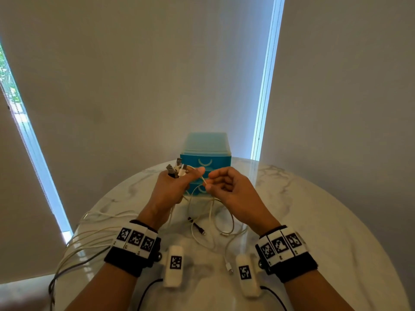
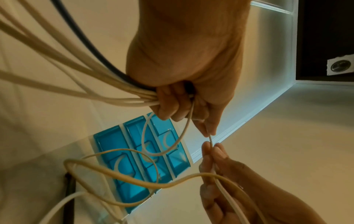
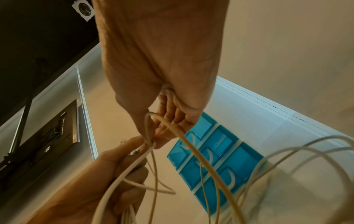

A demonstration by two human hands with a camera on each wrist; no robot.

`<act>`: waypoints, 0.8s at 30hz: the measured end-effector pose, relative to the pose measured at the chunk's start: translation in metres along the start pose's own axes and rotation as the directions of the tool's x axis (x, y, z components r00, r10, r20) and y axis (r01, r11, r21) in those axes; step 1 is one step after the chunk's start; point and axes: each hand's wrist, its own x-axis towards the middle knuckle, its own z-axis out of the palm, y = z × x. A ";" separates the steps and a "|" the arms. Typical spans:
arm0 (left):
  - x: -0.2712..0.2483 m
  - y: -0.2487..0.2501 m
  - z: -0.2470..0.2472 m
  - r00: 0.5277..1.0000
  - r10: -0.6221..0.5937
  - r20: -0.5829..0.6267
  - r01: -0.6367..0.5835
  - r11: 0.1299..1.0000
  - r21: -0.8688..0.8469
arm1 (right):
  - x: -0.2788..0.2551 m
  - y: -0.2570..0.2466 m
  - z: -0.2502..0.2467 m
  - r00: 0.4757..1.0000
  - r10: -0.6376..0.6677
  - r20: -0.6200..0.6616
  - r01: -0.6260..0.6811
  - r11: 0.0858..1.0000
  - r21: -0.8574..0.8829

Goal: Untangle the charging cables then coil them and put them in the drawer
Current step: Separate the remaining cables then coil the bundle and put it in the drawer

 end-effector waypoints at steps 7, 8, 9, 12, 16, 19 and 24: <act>0.016 0.001 -0.023 0.958 0.026 -0.286 -0.153 0.888 -0.434 | -0.006 0.014 -0.002 0.873 0.260 0.413 -0.120 0.935 -0.334; 0.019 0.000 -0.028 0.946 0.006 -0.324 -0.168 0.864 -0.475 | -0.007 0.015 -0.004 0.877 0.258 0.405 -0.113 0.931 -0.347; 0.020 -0.001 -0.032 0.938 -0.010 -0.348 -0.176 0.848 -0.499 | -0.007 0.014 -0.006 0.903 0.240 0.356 -0.124 0.940 -0.319; 0.021 -0.005 -0.036 0.942 -0.037 -0.333 -0.137 0.865 -0.482 | -0.007 0.004 -0.014 0.990 0.134 0.032 -0.132 0.989 -0.059; 0.010 -0.002 -0.018 0.997 -0.060 -0.049 0.050 0.982 -0.181 | -0.003 -0.007 -0.020 0.965 0.104 -0.242 -0.040 0.966 0.254; -0.004 0.001 0.001 0.978 -0.079 0.193 0.048 0.986 0.160 | -0.001 -0.017 -0.018 0.967 0.143 -0.213 -0.041 0.904 0.425; -0.007 0.000 0.012 0.985 -0.029 0.172 -0.010 0.976 0.220 | 0.001 -0.020 -0.017 0.971 0.149 -0.189 -0.005 0.799 0.601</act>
